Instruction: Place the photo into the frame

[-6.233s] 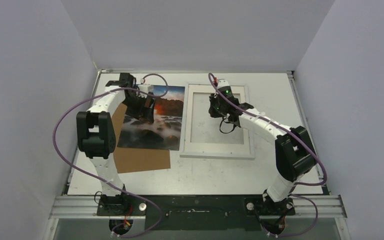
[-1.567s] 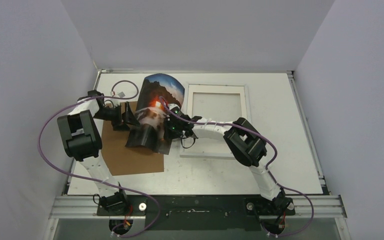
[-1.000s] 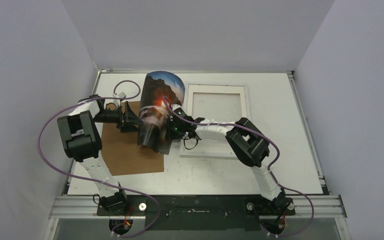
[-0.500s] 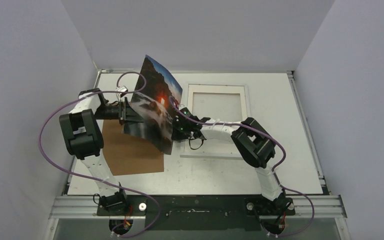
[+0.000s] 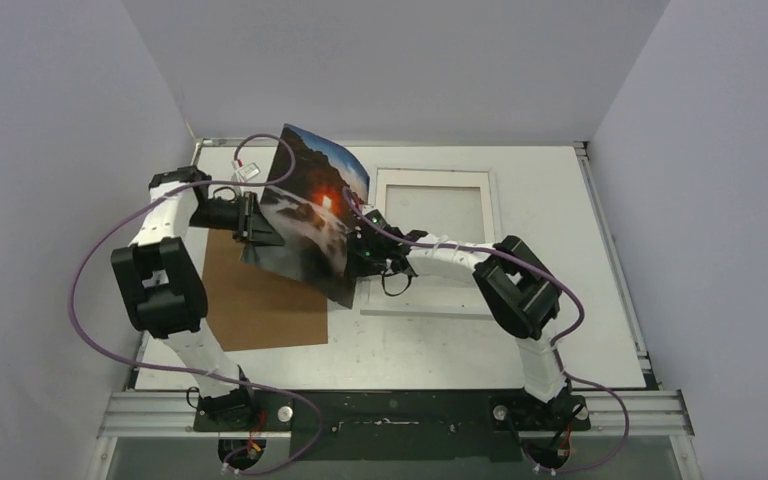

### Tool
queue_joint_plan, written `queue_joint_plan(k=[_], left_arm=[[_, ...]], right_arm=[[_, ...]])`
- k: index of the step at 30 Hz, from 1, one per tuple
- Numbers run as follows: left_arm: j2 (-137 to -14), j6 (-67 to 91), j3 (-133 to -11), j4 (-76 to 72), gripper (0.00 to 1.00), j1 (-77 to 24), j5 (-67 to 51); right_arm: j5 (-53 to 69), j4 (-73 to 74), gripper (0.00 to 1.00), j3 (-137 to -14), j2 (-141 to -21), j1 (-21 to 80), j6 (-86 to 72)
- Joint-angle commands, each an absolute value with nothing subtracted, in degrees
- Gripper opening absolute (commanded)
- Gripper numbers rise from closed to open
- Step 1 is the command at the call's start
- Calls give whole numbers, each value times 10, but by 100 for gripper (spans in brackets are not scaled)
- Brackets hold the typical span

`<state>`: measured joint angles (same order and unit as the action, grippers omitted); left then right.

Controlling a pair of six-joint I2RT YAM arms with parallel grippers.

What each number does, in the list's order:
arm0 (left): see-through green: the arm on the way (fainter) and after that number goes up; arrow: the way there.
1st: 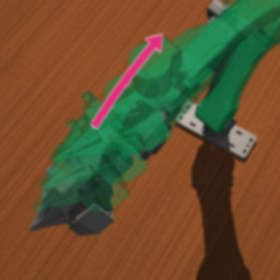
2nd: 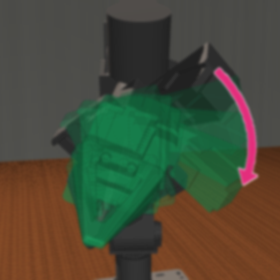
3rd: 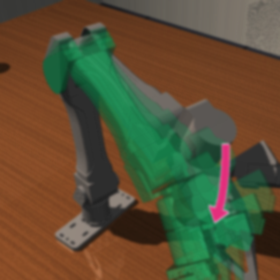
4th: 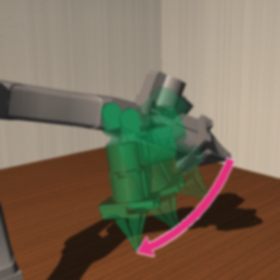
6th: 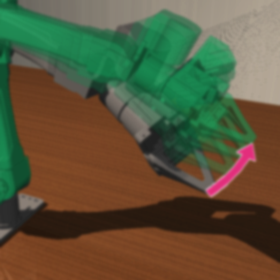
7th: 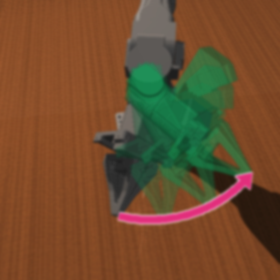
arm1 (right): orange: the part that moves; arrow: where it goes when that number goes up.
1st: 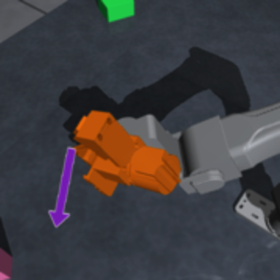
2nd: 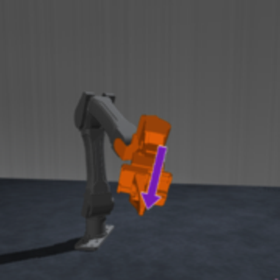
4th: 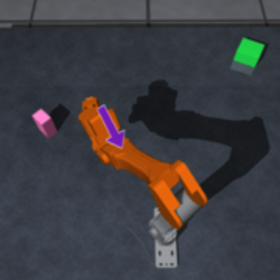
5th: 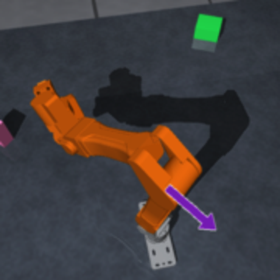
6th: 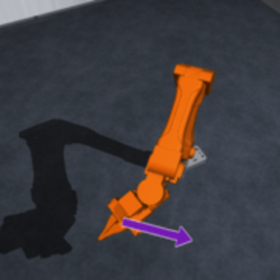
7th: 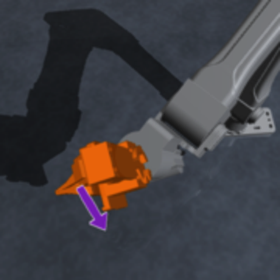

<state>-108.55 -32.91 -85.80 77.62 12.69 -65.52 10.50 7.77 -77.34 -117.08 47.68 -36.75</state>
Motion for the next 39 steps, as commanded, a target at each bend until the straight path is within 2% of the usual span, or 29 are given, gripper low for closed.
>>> queue_joint_plan(k=[1,6,8,9,10,15,17,20,26,35,39], left_arm=[[-964,-186,-859,584,0,119,-535],[-899,-179,-919,556,0,76,-440],[-870,-205,-940,554,0,38,-381],[-856,-223,-952,556,0,15,-340],[-843,-246,-962,557,0,-16,-297],[-790,-363,-1004,548,0,-183,-48],[-762,-407,-975,517,0,-257,60],[-740,-441,-928,493,0,-322,147],[-714,-456,-807,424,0,-404,234],[-728,-447,-780,400,0,-437,264],[-740,-432,-767,400,0,-437,272]], right_arm=[[91,90,30,-790,-1089,456,-359],[65,120,63,-818,-1020,430,-344],[59,127,80,-837,-998,413,-344],[57,129,95,-849,-989,407,-346],[55,130,90,-861,-980,402,-349],[37,137,90,-906,-939,393,-371],[16,116,90,-878,-905,387,-389],[26,84,90,-820,-842,363,-415],[8,57,90,-751,-720,352,-433],[34,78,90,-734,-702,362,-488],[28,105,95,-707,-702,368,-543]])
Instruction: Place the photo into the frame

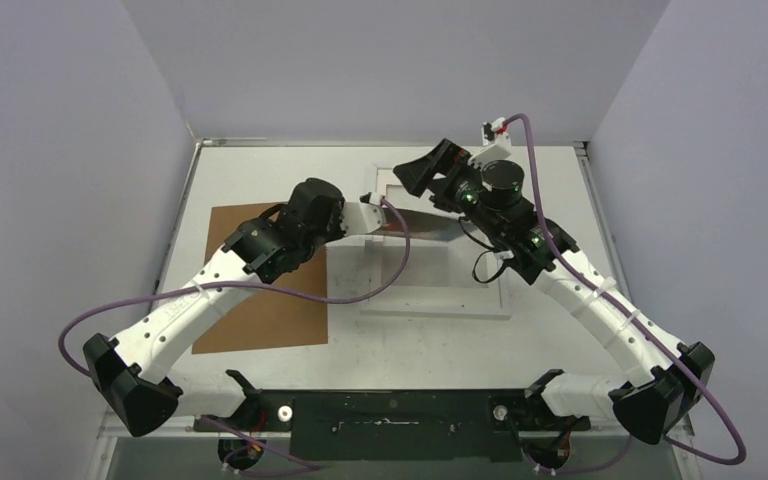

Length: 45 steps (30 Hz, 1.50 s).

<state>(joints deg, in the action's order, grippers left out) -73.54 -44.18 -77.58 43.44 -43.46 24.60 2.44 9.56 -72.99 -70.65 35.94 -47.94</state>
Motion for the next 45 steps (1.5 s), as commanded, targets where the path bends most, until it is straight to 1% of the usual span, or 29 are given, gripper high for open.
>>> queue_joint_plan(k=[1,5,7,10,14,16,18,21,26,29,32,37,41,45], left_arm=[[-745,-424,-766,405,0,-437,270],[-761,-403,-771,417,0,-435,259],[-772,-394,-791,428,0,-430,250],[-788,-377,-826,443,0,-423,242],[-818,-332,-898,496,0,-384,226],[-832,-305,-929,516,0,-349,215],[-836,-292,-948,521,0,-316,210],[-839,-277,-971,526,0,-281,213],[-818,-270,-976,524,0,-277,231],[-809,-253,-951,532,0,-280,230],[-801,-231,-900,540,0,-291,230],[-802,-183,-816,551,0,-298,185],[-811,-134,-803,552,0,-297,155],[-790,-125,-779,520,0,-320,162]], right_arm=[[22,111,97,-699,-699,372,-552],[2,155,99,-696,-692,383,-564],[-23,170,98,-712,-691,387,-556],[-51,205,98,-772,-703,380,-516],[-124,281,98,-896,-723,372,-449],[-151,292,98,-917,-718,371,-437],[-154,291,98,-921,-714,370,-439],[-145,289,98,-915,-714,370,-450],[-112,265,96,-891,-722,371,-478],[-81,241,94,-864,-723,371,-507],[-55,222,91,-828,-723,373,-540],[-50,230,90,-784,-713,391,-557],[-45,228,90,-728,-688,407,-587],[-36,215,91,-682,-685,414,-626]])
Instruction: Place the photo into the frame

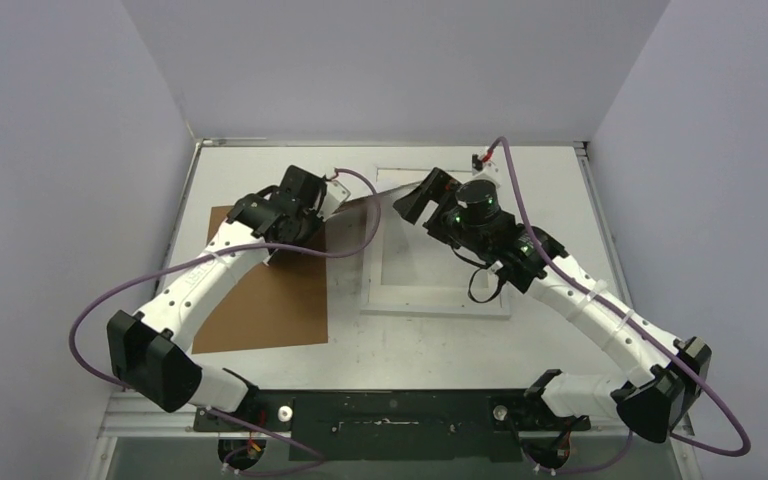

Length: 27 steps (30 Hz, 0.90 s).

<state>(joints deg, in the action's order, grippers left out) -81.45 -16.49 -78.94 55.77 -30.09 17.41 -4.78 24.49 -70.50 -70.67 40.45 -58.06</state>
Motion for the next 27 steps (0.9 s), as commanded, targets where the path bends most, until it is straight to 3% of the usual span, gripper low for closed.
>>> queue_joint_plan(k=[1,7,19,27], left_arm=[[-783,-124,-773,515,0,-329,166],[-751,-146,-728,496,0,-405,209],[-773,-147,-719,494,0,-443,194],[-770,-156,-717,485,0,-455,186]], right_arm=[[-33,206,91,-672,-687,417,-635],[-20,166,91,-646,-708,431,-668],[-29,137,90,-642,-724,430,-673],[-45,132,81,-611,-729,428,-694]])
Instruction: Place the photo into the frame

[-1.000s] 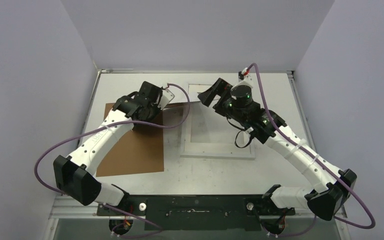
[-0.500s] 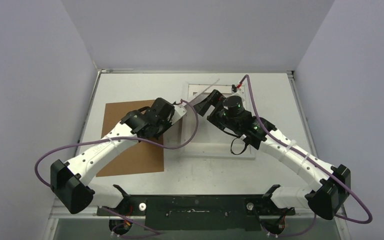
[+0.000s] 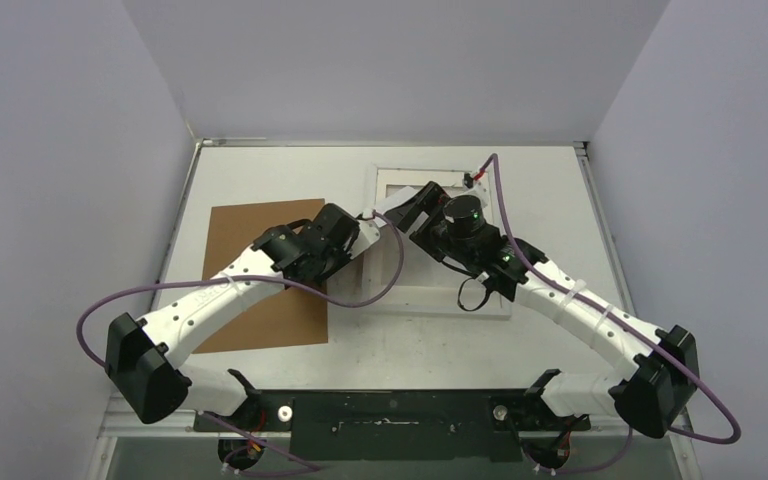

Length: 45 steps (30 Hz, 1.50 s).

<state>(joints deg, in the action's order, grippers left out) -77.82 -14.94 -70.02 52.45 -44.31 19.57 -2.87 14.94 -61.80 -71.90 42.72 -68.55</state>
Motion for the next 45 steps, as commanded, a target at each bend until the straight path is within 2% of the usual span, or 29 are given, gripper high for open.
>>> queue_joint_plan(k=[1,11,13,15,16,18,20,21,23,26,27,28,33,35,41,44,45], left_arm=[[-767,-159,-713,480,0,-457,186],[-754,-190,-664,438,0,-511,221],[-761,-188,-665,438,0,-517,218],[-772,-183,-673,446,0,-519,209],[-777,-178,-678,451,5,-519,203],[-782,-166,-691,463,26,-518,178],[-777,-153,-701,466,38,-514,142],[-773,-148,-706,467,44,-510,120],[-761,-142,-715,468,61,-502,78],[-749,-130,-746,497,80,-478,-14],[-747,-123,-757,509,93,-461,-52],[-746,-116,-768,519,99,-441,-90],[-775,-128,-842,581,96,-302,-240],[-791,-137,-864,593,96,-247,-272],[-794,-146,-828,538,99,-177,-257],[-789,-138,-795,504,100,-170,-246],[-790,-136,-786,499,95,-170,-240]], right_arm=[[-53,136,79,-613,-731,427,-692],[-98,144,70,-604,-740,420,-685],[-104,151,64,-605,-743,420,-678],[-112,162,51,-603,-743,419,-670],[-115,166,44,-600,-741,418,-666],[-122,173,29,-596,-737,416,-656],[-130,185,15,-595,-736,412,-645],[-132,191,11,-596,-736,410,-636],[-131,207,8,-602,-738,402,-616],[-119,227,6,-618,-740,385,-565],[-115,239,5,-627,-742,374,-546],[-104,244,5,-636,-744,355,-520],[74,282,5,-715,-802,219,-346],[102,332,5,-776,-842,188,-267],[149,458,5,-879,-984,174,-114],[155,457,5,-898,-1025,173,-76],[152,455,5,-905,-1032,172,-70]])
